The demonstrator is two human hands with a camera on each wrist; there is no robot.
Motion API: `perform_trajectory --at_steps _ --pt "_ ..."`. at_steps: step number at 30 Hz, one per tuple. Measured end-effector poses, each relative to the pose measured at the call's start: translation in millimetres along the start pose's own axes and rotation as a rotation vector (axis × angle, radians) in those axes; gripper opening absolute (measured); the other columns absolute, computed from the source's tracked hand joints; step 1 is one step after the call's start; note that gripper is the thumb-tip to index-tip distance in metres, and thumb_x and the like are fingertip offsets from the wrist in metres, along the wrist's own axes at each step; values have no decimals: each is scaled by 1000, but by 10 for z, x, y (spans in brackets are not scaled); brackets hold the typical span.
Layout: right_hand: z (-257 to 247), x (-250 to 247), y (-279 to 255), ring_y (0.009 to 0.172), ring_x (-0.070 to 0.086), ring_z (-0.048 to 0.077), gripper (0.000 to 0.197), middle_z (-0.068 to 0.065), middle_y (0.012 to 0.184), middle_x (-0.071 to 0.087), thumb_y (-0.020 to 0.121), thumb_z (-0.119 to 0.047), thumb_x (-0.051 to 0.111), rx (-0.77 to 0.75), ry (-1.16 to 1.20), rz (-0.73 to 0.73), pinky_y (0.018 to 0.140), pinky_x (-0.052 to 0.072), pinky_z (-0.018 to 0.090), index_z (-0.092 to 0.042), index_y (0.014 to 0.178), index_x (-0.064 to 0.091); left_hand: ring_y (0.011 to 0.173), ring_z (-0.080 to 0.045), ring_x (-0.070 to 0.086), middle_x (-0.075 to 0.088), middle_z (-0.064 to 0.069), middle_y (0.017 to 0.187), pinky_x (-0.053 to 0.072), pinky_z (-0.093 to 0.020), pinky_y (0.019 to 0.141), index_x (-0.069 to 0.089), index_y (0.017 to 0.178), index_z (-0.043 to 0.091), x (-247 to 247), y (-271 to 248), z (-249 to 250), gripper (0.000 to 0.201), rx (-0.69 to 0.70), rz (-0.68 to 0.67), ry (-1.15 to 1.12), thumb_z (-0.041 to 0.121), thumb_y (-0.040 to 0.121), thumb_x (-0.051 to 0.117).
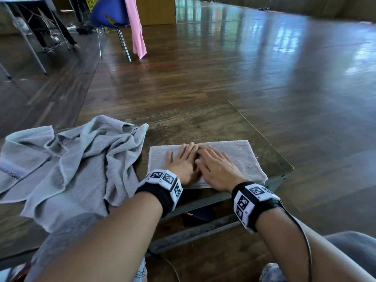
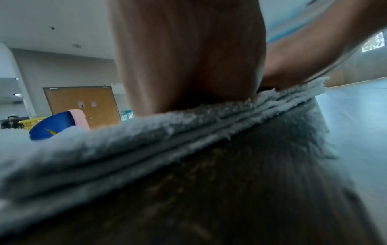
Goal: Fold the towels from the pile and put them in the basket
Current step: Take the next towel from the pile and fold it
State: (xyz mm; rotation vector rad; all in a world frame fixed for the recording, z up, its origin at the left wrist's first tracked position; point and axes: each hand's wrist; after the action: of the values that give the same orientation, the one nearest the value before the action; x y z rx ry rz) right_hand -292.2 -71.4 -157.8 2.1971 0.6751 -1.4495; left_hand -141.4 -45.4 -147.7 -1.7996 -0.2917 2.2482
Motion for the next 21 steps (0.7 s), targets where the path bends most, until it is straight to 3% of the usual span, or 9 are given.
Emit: perform_trajectory --at_steps 3,6,12,14,21 --pt "75 91 -24 155 7 9 56 -17 166 18 101 -57 23 100 -37 -16 124 8 41 -40 154 26 151 -14 -20 -21 9 164 -12 -52 120 -15 157 28 24 5 -82 71 -8 -14 11 55 103 23" --pt "91 120 0 155 -5 8 66 -19 168 5 94 -68 14 168 -49 -76 125 -2 45 -48 156 16 150 -15 -23 -24 10 163 -14 -52 120 -17 155 37 36 10 -170 80 -27 -22 1 71 95 24" --pt "163 95 -31 154 -17 12 66 -14 168 -11 95 -72 18 262 -82 -106 124 -13 44 -52 157 5 148 -14 -28 -27 13 161 -18 -46 118 -19 150 49 89 -43 -432 109 -61 -13 -34 101 62 21" --pt "161 80 -32 154 -18 14 68 -13 168 -13 94 -73 18 279 -87 -110 124 -13 45 -53 156 2 148 -12 -28 -26 14 162 -17 -45 118 -18 150 50 93 -80 -514 116 -62 5 -38 105 54 17" --pt "145 55 -31 153 -21 15 73 -12 168 -16 92 -77 17 325 -99 -121 124 -13 44 -50 157 -1 148 -10 -28 -27 15 161 -12 -50 121 -19 150 48 72 -218 -664 123 -121 6 -71 107 48 16"
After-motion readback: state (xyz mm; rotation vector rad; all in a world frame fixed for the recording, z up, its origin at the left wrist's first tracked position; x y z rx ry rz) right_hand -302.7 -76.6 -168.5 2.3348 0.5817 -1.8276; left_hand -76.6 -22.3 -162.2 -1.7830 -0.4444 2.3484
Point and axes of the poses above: each hand's wrist, its own y-axis towards the middle knuckle, its own x-axis out of the palm, z = x × y
